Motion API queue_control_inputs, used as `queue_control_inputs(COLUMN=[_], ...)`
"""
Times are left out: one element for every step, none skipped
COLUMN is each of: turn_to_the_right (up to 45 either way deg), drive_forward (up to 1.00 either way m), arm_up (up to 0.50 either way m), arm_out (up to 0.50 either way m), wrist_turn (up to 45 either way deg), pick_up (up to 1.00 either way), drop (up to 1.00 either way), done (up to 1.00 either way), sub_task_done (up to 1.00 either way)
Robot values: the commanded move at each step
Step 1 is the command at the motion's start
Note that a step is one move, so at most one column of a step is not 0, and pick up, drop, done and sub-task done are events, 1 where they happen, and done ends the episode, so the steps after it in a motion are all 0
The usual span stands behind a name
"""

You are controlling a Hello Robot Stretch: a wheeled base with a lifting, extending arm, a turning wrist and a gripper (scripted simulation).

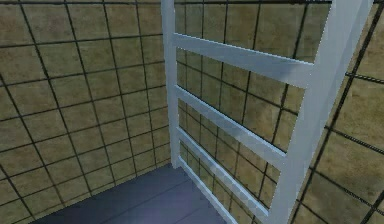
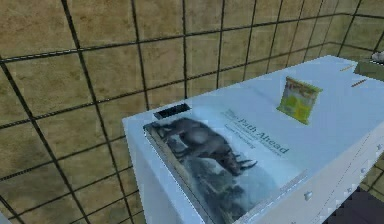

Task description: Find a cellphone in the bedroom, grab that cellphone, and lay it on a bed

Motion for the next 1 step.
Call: queue_control_inputs(turn_to_the_right=[0.0], drive_forward=[0.00], arm_up=[0.38], arm_out=[0.00], wrist_turn=[0.0], pick_up=[0.00], drop=[0.00], done=[0.00], sub_task_done=[0.00])
